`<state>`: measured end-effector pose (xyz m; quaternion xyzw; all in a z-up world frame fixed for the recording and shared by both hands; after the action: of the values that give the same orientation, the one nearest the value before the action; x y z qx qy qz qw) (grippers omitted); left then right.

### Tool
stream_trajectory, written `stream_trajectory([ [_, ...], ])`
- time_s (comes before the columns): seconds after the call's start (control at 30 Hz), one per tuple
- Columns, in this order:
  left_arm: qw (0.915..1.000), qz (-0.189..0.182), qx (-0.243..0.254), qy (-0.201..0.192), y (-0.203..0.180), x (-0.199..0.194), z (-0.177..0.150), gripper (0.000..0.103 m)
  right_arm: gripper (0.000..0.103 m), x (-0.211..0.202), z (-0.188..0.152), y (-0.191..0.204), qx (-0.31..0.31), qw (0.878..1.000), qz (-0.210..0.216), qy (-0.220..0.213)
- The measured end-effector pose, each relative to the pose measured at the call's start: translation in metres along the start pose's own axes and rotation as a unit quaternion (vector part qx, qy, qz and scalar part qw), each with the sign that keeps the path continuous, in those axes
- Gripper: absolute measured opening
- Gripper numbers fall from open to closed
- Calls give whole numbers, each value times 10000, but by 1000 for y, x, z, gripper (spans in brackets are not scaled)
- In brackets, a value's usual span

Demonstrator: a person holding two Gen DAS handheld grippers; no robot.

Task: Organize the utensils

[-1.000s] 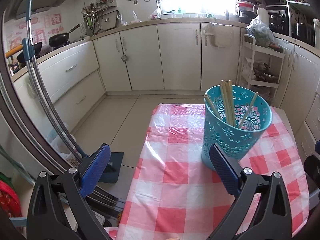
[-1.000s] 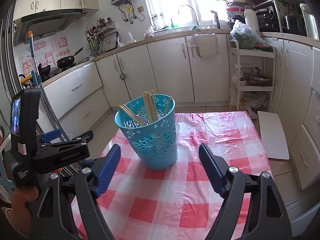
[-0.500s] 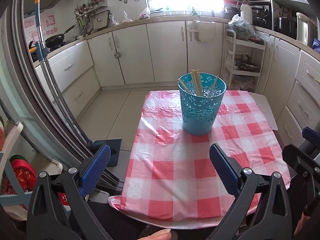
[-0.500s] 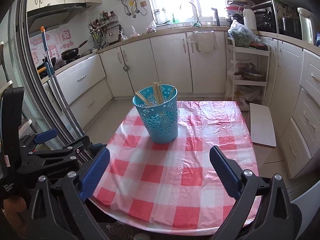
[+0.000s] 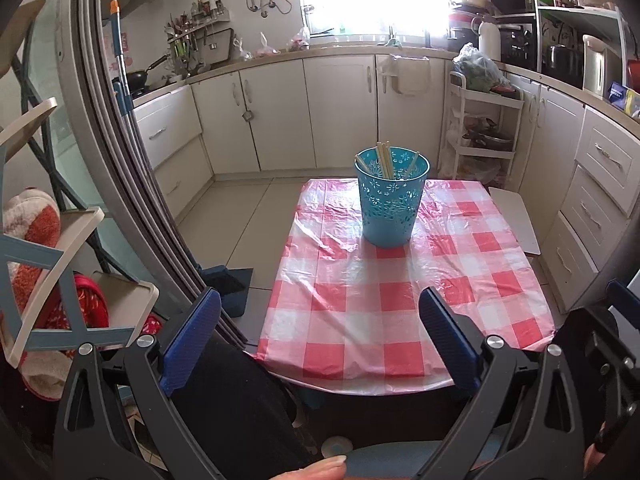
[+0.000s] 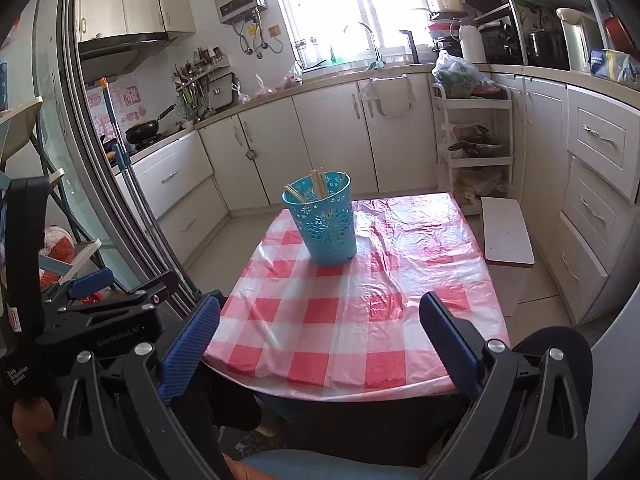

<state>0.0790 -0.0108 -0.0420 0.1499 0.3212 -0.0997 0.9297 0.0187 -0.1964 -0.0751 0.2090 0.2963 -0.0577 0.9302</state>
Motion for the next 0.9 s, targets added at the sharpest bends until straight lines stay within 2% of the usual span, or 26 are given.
stream_trajectory([
  [0.17,9998,2,-113,-152,5,-20,-4,95,96,-10,-12,9,-142,9999,33,-60],
  [0.9,9984,141,-183,-520,15,-64,-7,95,96,-41,-17,32,-508,9979,236,-327],
])
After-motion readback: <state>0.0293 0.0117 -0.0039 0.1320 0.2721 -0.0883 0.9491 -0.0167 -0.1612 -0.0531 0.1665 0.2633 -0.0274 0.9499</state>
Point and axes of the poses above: each gripper's, at about its wrist camera, not at the fingertips, and x roughly the way its jaws point, y to its left, z to its top, the point moved 7 cm from there along x, roughly the way its jaws point, and after that the axes turned 8 degrees about x, right-handed, at the moved point
